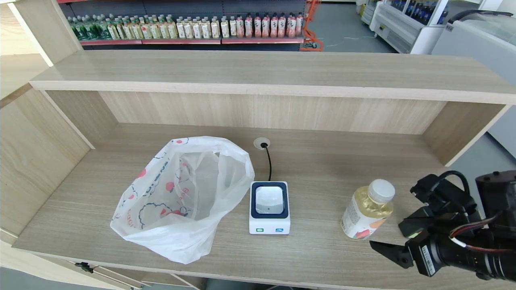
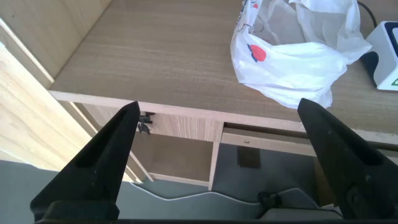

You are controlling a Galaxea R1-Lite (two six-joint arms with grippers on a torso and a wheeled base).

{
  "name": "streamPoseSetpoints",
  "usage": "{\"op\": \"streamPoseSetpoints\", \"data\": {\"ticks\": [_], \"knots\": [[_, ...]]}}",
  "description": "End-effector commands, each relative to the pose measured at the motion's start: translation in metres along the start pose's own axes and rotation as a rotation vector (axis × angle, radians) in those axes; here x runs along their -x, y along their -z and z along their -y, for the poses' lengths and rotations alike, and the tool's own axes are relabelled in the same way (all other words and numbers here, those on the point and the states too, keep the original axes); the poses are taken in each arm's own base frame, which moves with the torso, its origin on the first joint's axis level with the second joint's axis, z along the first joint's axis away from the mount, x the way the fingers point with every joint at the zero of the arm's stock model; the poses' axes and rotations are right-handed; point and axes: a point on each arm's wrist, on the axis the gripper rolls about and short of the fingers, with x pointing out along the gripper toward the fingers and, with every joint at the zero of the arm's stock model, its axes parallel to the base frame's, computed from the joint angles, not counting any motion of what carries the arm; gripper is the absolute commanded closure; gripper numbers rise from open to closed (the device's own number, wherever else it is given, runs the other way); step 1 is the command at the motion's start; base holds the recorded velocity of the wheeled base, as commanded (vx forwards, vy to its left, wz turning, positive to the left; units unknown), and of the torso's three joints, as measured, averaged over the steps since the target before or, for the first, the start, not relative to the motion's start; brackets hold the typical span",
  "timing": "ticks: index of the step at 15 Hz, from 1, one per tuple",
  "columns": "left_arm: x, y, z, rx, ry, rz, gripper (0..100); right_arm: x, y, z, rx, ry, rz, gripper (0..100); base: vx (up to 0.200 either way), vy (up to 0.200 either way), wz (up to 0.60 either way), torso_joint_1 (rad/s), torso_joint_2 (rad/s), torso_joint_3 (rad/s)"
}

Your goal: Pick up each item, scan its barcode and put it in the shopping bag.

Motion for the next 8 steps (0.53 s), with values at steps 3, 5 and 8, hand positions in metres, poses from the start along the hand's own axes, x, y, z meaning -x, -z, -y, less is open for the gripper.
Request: {"op": "streamPoseSetpoints", "data": {"ticks": [3, 5, 8], "knots": [[0.000, 0.000, 0.000, 0.000, -0.001, 0.000, 0, -0.040, 0.004, -0.011, 0.029, -0.016, 0.027, 0, 0.000, 0.000, 0.00, 0.000, 0.00, 0.000], [0.000, 0.000, 0.000, 0.000, -0.001, 0.000, 0, -0.054, 0.003, -0.013, 0.035, 0.021, 0.046, 0, 0.000, 0.000, 0.00, 0.000, 0.00, 0.000], [0.000, 0.000, 0.000, 0.000, -0.001, 0.000, 0, -0.074, 0.000, -0.014, 0.042, 0.032, 0.076, 0, 0.000, 0.000, 0.00, 0.000, 0.00, 0.000]]}}
